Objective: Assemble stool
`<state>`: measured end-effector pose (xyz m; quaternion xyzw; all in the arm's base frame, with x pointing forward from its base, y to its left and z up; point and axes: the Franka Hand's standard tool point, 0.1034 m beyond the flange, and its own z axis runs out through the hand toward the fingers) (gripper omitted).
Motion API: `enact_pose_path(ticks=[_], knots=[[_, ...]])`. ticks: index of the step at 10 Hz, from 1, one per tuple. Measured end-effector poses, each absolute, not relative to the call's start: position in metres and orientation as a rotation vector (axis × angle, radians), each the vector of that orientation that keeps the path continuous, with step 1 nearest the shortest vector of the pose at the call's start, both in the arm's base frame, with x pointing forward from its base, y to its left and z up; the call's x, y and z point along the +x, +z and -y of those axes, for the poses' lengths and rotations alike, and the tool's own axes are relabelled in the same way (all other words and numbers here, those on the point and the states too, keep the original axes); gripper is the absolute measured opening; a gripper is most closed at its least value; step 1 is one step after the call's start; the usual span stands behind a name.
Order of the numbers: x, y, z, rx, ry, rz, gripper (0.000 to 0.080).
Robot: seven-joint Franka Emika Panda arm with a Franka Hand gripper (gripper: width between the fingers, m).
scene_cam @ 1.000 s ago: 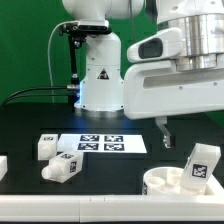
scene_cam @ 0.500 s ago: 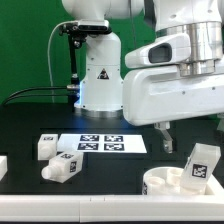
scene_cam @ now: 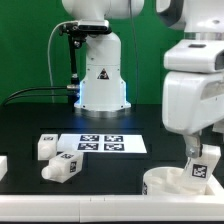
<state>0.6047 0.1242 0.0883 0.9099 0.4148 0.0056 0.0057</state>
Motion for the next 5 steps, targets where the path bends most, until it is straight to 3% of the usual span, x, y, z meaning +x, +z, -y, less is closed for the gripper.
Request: enact_pose_path(ticks=[4,5], knots=[[0.606,0.073,-0.113,2.758,-0.026,-1.469,0.0649],[0.606,0.072,-0.112,2.787,-0.026,-1.414,0.0523]])
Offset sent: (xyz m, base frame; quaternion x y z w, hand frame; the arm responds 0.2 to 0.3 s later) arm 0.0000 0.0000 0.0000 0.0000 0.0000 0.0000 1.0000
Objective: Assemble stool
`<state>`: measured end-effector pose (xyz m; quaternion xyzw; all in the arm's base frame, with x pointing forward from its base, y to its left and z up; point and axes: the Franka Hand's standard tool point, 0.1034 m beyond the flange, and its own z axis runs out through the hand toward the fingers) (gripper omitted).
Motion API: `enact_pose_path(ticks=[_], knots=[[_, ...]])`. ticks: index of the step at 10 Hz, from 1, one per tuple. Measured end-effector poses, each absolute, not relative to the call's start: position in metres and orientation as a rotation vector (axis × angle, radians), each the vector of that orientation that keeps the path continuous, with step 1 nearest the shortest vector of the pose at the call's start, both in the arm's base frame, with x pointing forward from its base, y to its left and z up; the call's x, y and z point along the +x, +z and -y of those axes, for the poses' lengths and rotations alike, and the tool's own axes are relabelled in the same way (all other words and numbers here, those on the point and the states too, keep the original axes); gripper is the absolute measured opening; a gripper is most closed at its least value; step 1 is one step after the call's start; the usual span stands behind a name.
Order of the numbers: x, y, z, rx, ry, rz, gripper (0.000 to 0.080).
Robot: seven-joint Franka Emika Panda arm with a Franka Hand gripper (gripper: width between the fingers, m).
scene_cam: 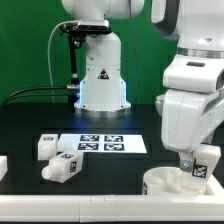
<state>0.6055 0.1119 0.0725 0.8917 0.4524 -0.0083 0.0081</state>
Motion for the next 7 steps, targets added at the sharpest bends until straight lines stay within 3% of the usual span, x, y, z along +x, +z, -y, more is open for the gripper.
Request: enact_pose_path(ticks=[1,2,3,7], knots=[[0.6053,0.0722,-0.1113,2.800,-0.027,-1.389,0.0523],[0.6052,0.0720,-0.1111,2.856,-0.026,-1.271,0.0384],[0.6051,0.0719,-0.1109,2.901,-0.026,-1.162,0.0338],[0.6057,0.0714,-0.1098,3.101,0.128,-0.326,0.0338]])
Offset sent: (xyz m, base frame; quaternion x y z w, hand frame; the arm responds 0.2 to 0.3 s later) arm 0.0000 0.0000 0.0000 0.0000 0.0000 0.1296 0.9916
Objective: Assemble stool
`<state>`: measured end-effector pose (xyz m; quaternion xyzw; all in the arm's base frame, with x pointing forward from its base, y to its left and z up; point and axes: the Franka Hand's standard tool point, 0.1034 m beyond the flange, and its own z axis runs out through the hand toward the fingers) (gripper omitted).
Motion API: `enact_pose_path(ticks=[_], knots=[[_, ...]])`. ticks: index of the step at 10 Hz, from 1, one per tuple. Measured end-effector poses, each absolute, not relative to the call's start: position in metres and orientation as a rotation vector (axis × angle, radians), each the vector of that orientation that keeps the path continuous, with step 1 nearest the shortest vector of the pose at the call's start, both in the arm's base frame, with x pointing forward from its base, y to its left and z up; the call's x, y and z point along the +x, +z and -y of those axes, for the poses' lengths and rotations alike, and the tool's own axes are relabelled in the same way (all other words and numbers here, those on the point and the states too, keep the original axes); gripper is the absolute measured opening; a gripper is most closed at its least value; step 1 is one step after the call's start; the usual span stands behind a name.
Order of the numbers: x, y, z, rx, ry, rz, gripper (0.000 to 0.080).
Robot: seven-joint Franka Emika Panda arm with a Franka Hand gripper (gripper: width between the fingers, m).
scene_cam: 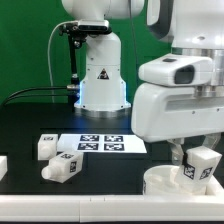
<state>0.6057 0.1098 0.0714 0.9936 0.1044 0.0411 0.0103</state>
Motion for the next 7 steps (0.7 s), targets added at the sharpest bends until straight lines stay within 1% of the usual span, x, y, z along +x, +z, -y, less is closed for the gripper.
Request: enact_pose_path(ticks=[1,2,3,5,6,7], knots=[[0.6050,0.0696,-0.1106,3.122,0.168,-0.058,0.0338],[0.6065,0.0699,-0.1078,3.132,0.176,0.053,0.0338],[0.6064,0.0697,-0.1076,3.131,0.182,0.061,0.0338],[0.6061,0.0695,-0.1069,3.127,0.179,0.295,0.0338],[0.6054,0.0695,-0.1074,3.111,0.173,0.481,0.0338],[0.6019,0.0695,-0.1114,3.055,0.151,0.773,0.0338]])
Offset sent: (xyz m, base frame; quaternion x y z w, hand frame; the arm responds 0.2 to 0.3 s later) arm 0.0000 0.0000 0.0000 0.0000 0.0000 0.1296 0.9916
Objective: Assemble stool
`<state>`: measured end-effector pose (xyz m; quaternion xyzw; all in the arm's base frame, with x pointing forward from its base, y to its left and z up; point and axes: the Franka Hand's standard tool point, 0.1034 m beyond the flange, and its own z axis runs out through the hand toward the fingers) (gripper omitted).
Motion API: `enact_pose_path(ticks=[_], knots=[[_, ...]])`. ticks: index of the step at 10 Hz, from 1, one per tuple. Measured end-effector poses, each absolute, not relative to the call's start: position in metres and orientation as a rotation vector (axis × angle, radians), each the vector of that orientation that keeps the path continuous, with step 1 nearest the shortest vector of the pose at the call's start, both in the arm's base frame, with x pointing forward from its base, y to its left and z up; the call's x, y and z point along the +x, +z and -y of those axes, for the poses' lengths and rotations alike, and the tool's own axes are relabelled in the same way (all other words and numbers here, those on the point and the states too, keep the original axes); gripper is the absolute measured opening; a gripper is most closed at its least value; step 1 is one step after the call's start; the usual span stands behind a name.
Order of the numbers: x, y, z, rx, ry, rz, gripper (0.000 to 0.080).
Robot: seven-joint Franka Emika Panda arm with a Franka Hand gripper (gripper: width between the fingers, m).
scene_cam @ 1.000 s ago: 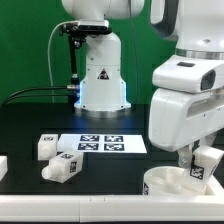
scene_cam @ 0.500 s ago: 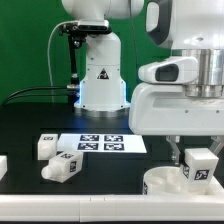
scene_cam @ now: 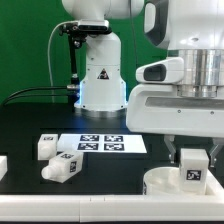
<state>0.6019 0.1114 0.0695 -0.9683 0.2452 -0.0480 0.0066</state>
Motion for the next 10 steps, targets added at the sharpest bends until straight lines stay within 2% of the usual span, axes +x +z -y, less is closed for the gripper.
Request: enact_pose_path(ticks=[2,7,10], knots=[[0.5984,0.0674,-0.1156,-2.782,-0.168,-1.362,0.0338],[0.5971,0.0678,-0.1164,-2.467,-0.121,-1.783,0.0338],[0.6008,0.0692,-0.1227,-1.856,-0.034,-2.351,0.0338]])
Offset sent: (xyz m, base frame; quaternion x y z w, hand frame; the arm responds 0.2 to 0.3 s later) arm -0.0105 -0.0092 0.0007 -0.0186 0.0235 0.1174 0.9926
